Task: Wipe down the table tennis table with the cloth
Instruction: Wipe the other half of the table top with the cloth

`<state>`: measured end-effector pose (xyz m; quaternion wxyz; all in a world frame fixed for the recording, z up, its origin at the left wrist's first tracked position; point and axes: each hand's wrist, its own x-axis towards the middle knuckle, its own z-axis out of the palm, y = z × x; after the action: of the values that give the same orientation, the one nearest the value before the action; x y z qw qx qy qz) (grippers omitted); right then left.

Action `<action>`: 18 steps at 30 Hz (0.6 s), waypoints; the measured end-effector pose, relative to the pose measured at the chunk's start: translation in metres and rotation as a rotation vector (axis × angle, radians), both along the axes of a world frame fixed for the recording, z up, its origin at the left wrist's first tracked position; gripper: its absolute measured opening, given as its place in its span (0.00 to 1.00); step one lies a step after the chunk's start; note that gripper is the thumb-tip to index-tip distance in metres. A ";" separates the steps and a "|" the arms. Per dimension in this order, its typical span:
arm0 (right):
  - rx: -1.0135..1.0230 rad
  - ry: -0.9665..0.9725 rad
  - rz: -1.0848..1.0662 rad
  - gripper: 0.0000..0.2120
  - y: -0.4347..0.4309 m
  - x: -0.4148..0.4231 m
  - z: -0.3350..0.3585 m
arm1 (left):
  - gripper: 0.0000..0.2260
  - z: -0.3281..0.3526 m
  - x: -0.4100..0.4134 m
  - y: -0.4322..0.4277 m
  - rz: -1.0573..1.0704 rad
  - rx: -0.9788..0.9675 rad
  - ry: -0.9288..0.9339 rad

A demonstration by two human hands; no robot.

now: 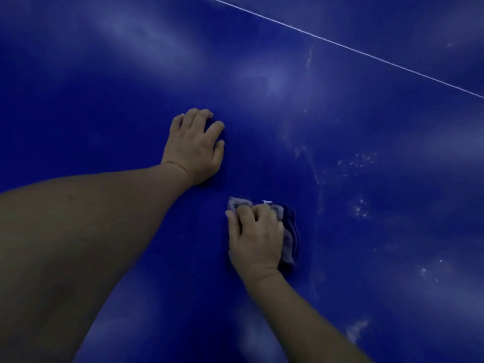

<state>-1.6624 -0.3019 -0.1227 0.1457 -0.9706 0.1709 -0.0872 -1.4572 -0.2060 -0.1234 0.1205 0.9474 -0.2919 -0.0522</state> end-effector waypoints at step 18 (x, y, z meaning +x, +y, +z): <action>-0.033 -0.030 0.002 0.14 -0.089 0.146 -0.001 | 0.27 -0.009 0.075 -0.060 0.026 0.006 0.053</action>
<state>-1.5169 -0.3911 -0.1235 0.1321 -0.9716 0.1664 -0.1043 -1.3825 -0.2662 -0.1321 0.1260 0.9498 -0.2760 -0.0766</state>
